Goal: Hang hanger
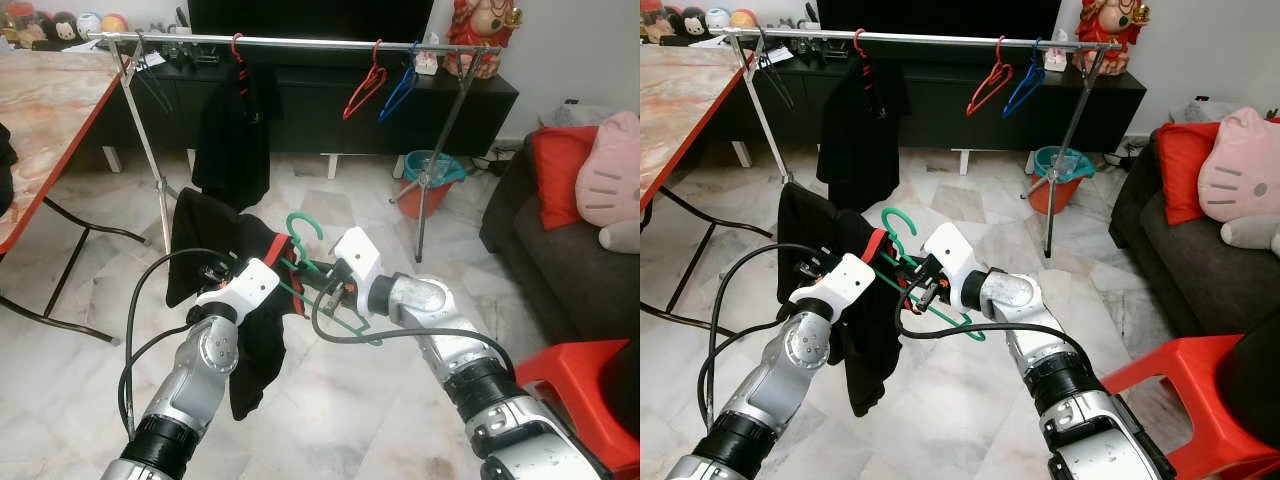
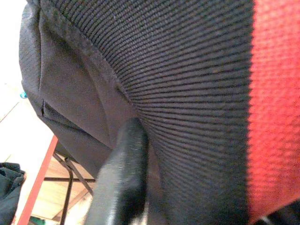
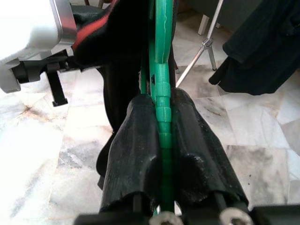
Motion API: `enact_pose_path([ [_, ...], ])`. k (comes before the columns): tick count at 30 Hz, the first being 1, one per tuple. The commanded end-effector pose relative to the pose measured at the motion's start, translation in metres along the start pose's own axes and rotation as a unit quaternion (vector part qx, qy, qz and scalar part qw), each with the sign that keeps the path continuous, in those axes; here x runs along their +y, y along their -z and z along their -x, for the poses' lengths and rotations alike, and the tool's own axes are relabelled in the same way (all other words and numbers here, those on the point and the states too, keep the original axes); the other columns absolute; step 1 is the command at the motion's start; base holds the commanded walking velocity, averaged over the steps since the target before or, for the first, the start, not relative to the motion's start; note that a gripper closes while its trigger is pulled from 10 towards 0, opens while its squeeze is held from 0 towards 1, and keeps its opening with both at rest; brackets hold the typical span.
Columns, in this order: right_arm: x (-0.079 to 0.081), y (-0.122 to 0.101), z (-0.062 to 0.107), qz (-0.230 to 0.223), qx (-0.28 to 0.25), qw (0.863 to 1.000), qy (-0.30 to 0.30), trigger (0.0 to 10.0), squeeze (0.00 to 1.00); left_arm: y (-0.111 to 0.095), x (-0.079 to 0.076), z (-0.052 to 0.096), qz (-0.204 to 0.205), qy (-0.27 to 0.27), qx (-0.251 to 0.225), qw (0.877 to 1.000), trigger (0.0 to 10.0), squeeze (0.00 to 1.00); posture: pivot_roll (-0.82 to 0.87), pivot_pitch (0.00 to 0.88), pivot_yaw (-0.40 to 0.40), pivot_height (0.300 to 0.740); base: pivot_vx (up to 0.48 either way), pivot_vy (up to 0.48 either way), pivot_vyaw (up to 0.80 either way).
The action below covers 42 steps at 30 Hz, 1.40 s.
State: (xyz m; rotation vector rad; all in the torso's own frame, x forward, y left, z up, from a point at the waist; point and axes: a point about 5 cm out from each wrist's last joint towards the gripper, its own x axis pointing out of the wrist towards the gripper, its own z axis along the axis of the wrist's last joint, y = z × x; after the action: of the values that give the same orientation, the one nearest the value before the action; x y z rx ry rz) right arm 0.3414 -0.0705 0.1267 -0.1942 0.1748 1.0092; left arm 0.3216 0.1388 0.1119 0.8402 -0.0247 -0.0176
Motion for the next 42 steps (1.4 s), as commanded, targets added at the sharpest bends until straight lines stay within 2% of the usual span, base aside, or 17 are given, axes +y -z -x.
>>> enact_pose_path([
  [1, -0.001, -0.003, 0.002, 0.009, -0.005, 1.0, 0.003, 0.0, 0.0, -0.005, 0.0, -0.003, 0.005, 0.004, -0.009, 1.0, 0.0, 0.0, 0.11, 0.0, -0.095, 0.732, 0.0, 0.0, 0.0],
  [10, 0.0, 0.008, 0.005, 0.019, 0.024, 1.0, 0.003, 0.0, 0.0, -0.007, 0.0, -0.002, 0.009, 0.005, -0.014, 1.0, 0.0, 0.0, 0.1, 0.0, -0.092, 0.732, 0.0, 0.0, 0.0],
  [15, -0.004, 0.022, 0.015, 0.044, 0.071, 0.996, 0.002, 0.0, 0.0, -0.008, 0.0, -0.002, 0.011, 0.006, -0.014, 1.0, 0.0, 0.0, 0.11, 0.0, -0.095, 0.732, 0.0, 0.0, 0.0],
  [19, -0.006, 0.028, 0.022, 0.048, 0.089, 0.995, -0.002, 0.0, 0.0, -0.008, 0.0, -0.002, 0.012, 0.006, -0.014, 1.0, 0.0, 0.0, 0.11, 0.0, -0.096, 0.732, 0.0, 0.0, 0.0],
  [21, -0.01, 0.036, 0.033, 0.058, 0.116, 0.992, -0.004, 0.0, 0.0, -0.007, 0.0, -0.002, 0.012, 0.008, -0.012, 1.0, 0.0, 0.0, 0.1, 0.0, -0.097, 0.732, 0.0, 0.0, 0.0],
  [27, -0.015, 0.047, 0.054, 0.069, 0.151, 0.986, -0.012, 0.0, 0.0, -0.006, -0.002, -0.002, 0.014, 0.012, -0.01, 1.0, 0.0, 0.0, 0.1, 0.0, -0.097, 0.732, 0.0, 0.0, 0.0],
  [34, -0.011, 0.057, 0.08, 0.081, 0.177, 0.979, -0.054, 0.0, 0.0, -0.005, -0.003, -0.002, 0.017, 0.013, -0.002, 1.0, 0.0, 0.0, 0.1, 0.0, -0.097, 0.732, 0.0, 0.0, 0.0],
  [38, -0.01, 0.059, 0.095, 0.076, 0.181, 0.977, -0.079, 0.0, 0.0, 0.007, -0.009, -0.003, 0.016, 0.043, 0.035, 0.998, 0.0, 0.0, 0.1, 0.0, -0.098, 0.732, 0.0, 0.0, 0.0],
  [39, -0.008, 0.058, 0.099, 0.077, 0.182, 0.976, -0.091, 0.0, 0.0, 0.011, -0.012, -0.002, 0.02, 0.055, 0.05, 0.997, 0.4, 0.0, 0.1, 0.0, -0.099, 0.732, 0.0, 0.0, 0.0],
  [40, -0.006, 0.059, 0.103, 0.077, 0.183, 0.975, -0.102, 0.0, 0.0, 0.015, -0.014, -0.002, 0.03, 0.058, 0.061, 0.996, 6.7, 0.0, 0.09, 0.0, -0.098, 0.732, 0.0, 0.0, 0.0],
  [41, -0.005, 0.059, 0.106, 0.077, 0.184, 0.974, -0.11, 0.0, 0.0, 0.017, -0.015, -0.001, 0.037, 0.06, 0.069, 0.995, 6.7, 0.0, 0.09, 0.0, -0.098, 0.732, 0.0, 0.0, 0.0],
  [42, -0.003, 0.06, 0.111, 0.074, 0.186, 0.972, -0.123, 0.0, 0.0, 0.021, -0.015, -0.001, 0.055, 0.059, 0.084, 0.993, 10.0, 0.0, 0.09, 0.0, -0.099, 0.732, 0.0, 0.0, 0.0],
])
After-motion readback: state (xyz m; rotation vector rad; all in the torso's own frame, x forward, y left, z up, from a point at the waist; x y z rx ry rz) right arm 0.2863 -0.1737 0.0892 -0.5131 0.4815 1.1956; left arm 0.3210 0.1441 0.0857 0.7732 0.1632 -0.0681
